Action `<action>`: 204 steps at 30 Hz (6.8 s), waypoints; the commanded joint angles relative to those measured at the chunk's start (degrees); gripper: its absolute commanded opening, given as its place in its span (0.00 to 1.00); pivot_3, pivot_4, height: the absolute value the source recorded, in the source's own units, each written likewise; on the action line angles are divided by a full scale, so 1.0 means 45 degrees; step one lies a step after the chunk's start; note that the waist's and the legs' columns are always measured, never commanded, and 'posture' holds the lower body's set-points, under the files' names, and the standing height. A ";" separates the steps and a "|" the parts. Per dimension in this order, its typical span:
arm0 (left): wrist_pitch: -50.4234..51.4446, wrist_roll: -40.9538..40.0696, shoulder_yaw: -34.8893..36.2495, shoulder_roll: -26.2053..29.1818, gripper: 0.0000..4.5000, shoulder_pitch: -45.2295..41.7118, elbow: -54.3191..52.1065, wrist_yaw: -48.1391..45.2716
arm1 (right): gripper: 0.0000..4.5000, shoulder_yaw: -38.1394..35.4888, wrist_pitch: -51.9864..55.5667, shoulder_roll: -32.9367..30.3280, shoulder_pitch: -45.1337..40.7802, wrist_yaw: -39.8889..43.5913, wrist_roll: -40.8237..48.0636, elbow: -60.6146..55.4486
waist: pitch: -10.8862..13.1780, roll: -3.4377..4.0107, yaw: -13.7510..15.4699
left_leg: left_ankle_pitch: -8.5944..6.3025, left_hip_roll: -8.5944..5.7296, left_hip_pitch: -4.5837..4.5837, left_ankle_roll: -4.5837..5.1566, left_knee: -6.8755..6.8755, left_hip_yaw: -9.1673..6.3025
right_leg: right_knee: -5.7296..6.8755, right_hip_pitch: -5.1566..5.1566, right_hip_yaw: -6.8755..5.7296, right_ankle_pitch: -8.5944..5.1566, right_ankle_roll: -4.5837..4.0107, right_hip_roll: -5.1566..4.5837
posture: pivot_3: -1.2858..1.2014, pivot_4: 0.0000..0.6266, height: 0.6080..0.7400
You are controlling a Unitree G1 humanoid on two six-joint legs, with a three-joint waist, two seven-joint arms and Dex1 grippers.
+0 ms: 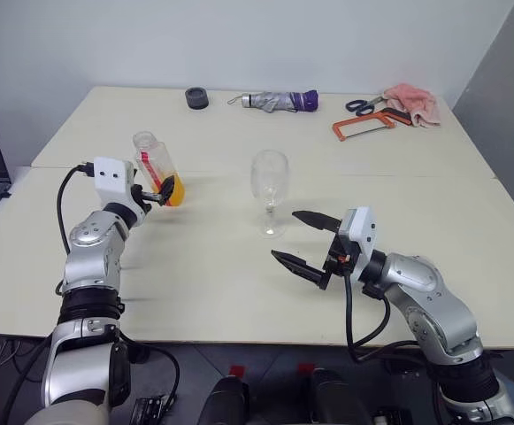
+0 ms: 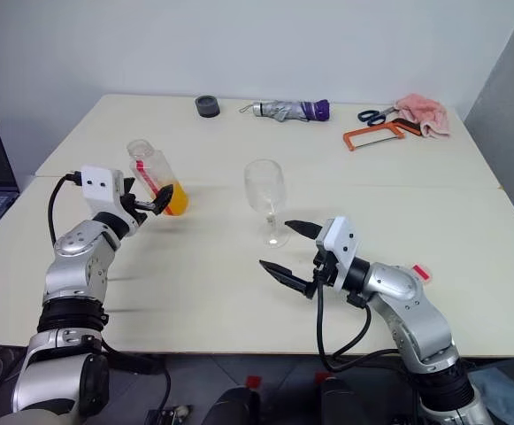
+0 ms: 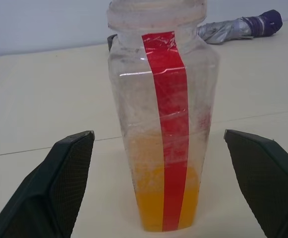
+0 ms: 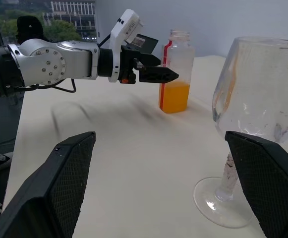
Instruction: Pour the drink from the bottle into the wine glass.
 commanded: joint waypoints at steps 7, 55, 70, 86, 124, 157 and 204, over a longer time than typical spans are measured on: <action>-0.0476 0.0144 0.0013 0.0269 1.00 -0.0496 0.0160 -0.0159 | 0.99 0.0013 -0.0293 0.0063 -0.0179 0.0031 0.0030 -0.0388 | 0.0000 0.0000 -0.0001 | 0.0000 -0.0001 -0.0001 0.0000 0.0000 -0.0001 | 0.0000 -0.0001 -0.0001 0.0000 0.0000 0.0000 | 0.52 0.24 1.00; -0.1692 0.0934 -0.0239 0.0346 1.00 -0.1998 0.2396 -0.0259 | 0.99 0.0373 -0.0395 0.0399 -0.0521 0.0048 -0.0013 -0.0217 | 0.0000 -0.0001 -0.0006 | 0.0000 -0.0011 -0.0006 0.0000 0.0005 -0.0003 | 0.0002 -0.0005 -0.0005 0.0000 0.0000 0.0002 | 0.52 0.24 1.00; -0.1826 0.0961 -0.0274 0.0275 0.65 -0.2061 0.2556 -0.0361 | 1.00 0.0412 -0.0412 0.0366 -0.0504 0.0023 -0.0052 -0.0218 | 0.0000 -0.0001 -0.0006 | 0.0001 -0.0011 -0.0007 -0.0001 0.0005 -0.0004 | 0.0003 -0.0005 -0.0006 0.0000 0.0000 0.0002 | 0.52 0.24 1.00; -0.1598 0.0494 -0.0092 0.0076 0.38 -0.1804 0.2023 -0.0674 | 1.00 0.0422 -0.0414 0.0363 -0.0483 0.0008 -0.0053 -0.0267 | 0.0000 -0.0001 -0.0006 | 0.0001 -0.0011 -0.0007 -0.0001 0.0006 -0.0005 | 0.0003 -0.0006 -0.0006 0.0001 0.0000 0.0002 | 0.52 0.24 1.00; -0.2515 0.2285 -0.3100 -0.0454 0.38 -0.3008 -0.1409 -0.1992 | 1.00 -0.1599 0.0034 0.0340 -0.0674 -0.1592 0.0842 -0.0929 | 0.0002 -0.0005 -0.0006 | 0.0021 -0.0019 -0.0024 -0.0036 0.0011 -0.0006 | 0.0002 -0.0009 -0.0005 0.0001 -0.0001 0.0006 | 0.52 0.24 1.00; -1.1739 1.0218 -0.6269 0.1683 0.37 -0.5688 0.3003 0.3428 | 1.00 -0.1241 0.0211 0.0406 -0.0758 -0.2016 0.0865 -0.1220 | 0.0005 -0.0006 -0.0012 | -0.0001 -0.0032 -0.0037 0.0002 0.0008 0.0011 | 0.0001 -0.0021 -0.0011 0.0000 0.0000 0.0010 | 0.52 0.24 1.00; -1.1816 1.2495 -0.7443 0.2448 0.37 -0.6694 0.3563 0.6052 | 1.00 -0.1064 0.0505 0.0365 -0.0580 -0.2083 0.0816 -0.1540 | 0.0004 -0.0006 -0.0010 | 0.0001 -0.0035 -0.0043 0.0000 0.0010 0.0018 | 0.0004 -0.0026 -0.0016 0.0000 0.0000 0.0009 | 0.52 0.24 1.00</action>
